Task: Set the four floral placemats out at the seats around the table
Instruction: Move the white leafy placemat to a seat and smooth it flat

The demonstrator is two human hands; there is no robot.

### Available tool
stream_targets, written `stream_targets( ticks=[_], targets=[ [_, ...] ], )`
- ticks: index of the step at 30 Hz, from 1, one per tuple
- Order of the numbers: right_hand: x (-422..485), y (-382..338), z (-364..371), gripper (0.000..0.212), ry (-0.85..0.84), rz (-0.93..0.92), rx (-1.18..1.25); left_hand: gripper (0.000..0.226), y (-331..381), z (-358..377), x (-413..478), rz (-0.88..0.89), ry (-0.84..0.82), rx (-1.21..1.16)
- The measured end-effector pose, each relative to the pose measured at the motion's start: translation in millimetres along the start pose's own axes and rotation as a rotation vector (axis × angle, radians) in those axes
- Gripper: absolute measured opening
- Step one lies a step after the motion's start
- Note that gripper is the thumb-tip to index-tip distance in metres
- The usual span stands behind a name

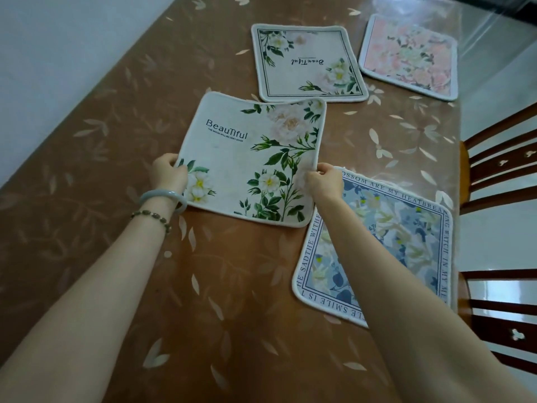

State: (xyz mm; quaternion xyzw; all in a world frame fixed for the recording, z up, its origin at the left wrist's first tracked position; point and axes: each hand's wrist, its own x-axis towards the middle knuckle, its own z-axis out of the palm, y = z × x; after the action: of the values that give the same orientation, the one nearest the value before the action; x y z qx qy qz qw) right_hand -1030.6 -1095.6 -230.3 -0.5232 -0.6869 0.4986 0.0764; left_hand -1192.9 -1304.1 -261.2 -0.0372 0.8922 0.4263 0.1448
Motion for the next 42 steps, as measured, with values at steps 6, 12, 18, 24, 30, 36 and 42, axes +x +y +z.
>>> stream_targets(
  ticks=[6, 12, 18, 24, 30, 36, 42],
  targets=[
    [-26, 5, -25, 0.008, -0.067, 0.009, 0.061, 0.021, -1, -40, -25, 0.088, 0.096, 0.009],
    [-73, 13, -65, 0.014, -0.231, 0.004, 0.093, 0.020, -17, -87, -74, 0.071, 0.109, -0.063],
    [-133, 30, -96, 0.011, -0.321, -0.051, 0.096, 0.013, -35, -128, -143, 0.081, 0.160, -0.083],
    [-191, 67, -107, 0.008, -0.355, -0.084, 0.092, 0.014, -57, -162, -212, 0.072, 0.185, -0.096],
    [-244, 102, -91, 0.009, -0.391, -0.051, 0.082, 0.020, -97, -189, -254, -0.011, 0.196, -0.117],
    [-272, 127, -57, 0.011, -0.386, 0.057, 0.035, 0.016, -141, -203, -239, -0.049, 0.152, -0.102],
    [-282, 138, -23, 0.012, -0.306, 0.132, -0.020, 0.021, -176, -204, -202, -0.069, 0.054, -0.042]
  ],
)
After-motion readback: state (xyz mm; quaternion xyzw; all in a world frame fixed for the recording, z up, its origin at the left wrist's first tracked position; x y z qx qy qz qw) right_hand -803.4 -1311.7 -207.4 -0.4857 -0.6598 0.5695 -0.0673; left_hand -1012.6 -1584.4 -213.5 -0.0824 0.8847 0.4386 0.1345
